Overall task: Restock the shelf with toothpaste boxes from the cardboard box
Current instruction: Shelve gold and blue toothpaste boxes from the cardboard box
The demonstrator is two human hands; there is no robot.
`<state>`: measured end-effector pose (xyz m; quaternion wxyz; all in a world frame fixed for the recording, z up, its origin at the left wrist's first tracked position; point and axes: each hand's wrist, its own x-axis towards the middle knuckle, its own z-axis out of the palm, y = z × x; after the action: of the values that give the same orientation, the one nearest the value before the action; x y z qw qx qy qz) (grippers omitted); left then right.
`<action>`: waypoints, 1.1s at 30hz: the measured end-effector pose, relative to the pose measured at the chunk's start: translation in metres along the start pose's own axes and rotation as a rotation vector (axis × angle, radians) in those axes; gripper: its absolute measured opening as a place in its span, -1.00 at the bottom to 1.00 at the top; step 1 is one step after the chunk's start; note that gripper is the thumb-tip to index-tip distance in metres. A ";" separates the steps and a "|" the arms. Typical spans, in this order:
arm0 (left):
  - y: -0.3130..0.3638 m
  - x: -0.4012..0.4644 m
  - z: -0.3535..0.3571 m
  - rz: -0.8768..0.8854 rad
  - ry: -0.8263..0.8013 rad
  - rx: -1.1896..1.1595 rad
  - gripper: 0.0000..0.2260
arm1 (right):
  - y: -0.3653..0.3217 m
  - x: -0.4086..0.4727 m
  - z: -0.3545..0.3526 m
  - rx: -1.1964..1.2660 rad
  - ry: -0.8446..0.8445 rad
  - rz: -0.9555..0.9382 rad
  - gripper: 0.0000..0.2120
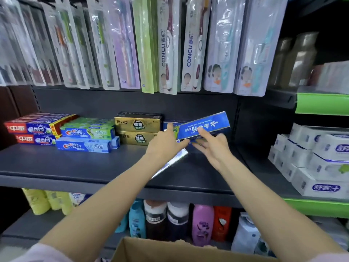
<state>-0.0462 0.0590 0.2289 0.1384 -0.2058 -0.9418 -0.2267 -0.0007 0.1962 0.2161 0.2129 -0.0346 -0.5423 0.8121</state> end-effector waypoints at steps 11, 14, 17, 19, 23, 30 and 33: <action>-0.033 0.041 -0.002 0.128 0.024 0.225 -0.56 | -0.027 0.101 0.029 -1.740 -0.191 -0.344 -0.43; -0.032 0.058 -0.002 0.232 0.053 0.333 -0.54 | -0.007 0.115 0.038 -1.804 -0.261 -0.460 -0.48; -0.037 0.069 0.002 0.302 0.041 0.385 -0.53 | 0.017 0.129 0.039 -1.785 -0.168 -0.492 -0.49; -0.040 0.072 0.004 0.330 0.035 0.393 -0.53 | 0.021 0.135 0.041 -1.733 -0.075 -0.462 -0.52; -0.043 0.069 0.006 0.342 0.064 0.371 -0.51 | 0.016 0.134 0.039 -1.842 -0.157 -0.389 -0.43; -0.047 0.072 0.003 0.326 0.111 0.329 -0.48 | 0.006 0.128 0.033 -1.898 -0.097 -0.519 -0.36; -0.045 0.073 0.000 0.310 0.138 0.274 -0.47 | 0.018 0.128 0.029 -1.751 -0.204 -0.375 -0.41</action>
<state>-0.1310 0.0461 0.2382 0.2625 -0.3113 -0.9093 -0.0863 -0.1308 0.2143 0.2341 0.1902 -0.0231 -0.9797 0.0591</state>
